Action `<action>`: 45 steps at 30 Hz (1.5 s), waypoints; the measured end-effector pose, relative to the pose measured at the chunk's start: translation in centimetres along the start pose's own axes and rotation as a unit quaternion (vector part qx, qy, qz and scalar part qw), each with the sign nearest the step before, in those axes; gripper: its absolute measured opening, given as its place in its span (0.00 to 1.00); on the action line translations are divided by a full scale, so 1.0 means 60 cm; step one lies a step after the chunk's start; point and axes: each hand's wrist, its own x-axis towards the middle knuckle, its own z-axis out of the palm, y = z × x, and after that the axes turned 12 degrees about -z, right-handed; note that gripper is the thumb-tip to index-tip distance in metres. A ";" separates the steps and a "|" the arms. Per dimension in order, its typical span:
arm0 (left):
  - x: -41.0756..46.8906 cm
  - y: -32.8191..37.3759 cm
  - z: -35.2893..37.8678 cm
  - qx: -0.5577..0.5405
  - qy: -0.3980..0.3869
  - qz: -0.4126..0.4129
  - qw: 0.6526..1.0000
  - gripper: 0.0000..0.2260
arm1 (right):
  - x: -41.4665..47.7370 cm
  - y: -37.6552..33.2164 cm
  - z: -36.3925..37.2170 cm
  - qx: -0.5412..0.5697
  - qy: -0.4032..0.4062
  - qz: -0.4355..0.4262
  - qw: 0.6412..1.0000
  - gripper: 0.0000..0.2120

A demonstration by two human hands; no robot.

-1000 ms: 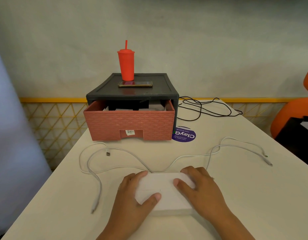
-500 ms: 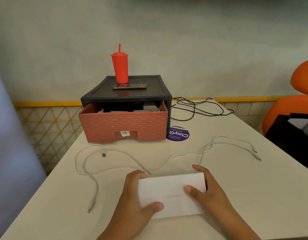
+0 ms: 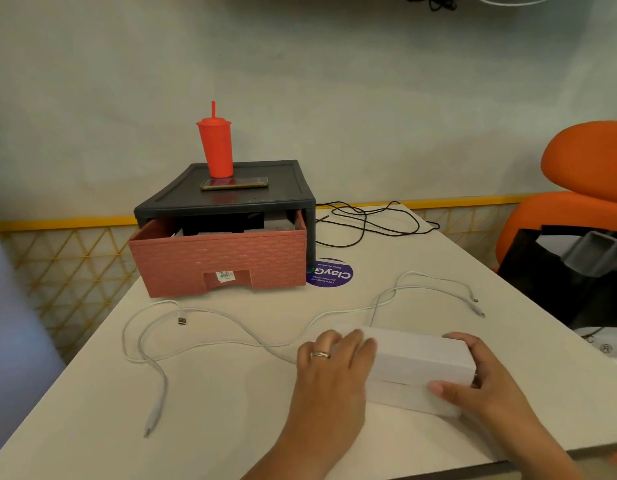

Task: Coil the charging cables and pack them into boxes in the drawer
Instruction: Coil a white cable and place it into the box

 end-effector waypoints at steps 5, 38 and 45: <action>0.028 0.057 0.014 -0.067 -0.081 -0.092 0.990 0.19 | -0.015 0.009 -0.026 -0.029 0.077 -0.010 0.997 0.25; 0.090 -0.013 0.019 -0.431 -0.387 -0.316 0.751 0.16 | 0.090 0.021 0.016 -0.286 -0.003 0.040 0.957 0.24; 0.086 0.020 0.058 -0.365 -0.272 -0.312 0.834 0.13 | 0.071 0.044 0.019 -0.366 0.081 0.044 0.926 0.19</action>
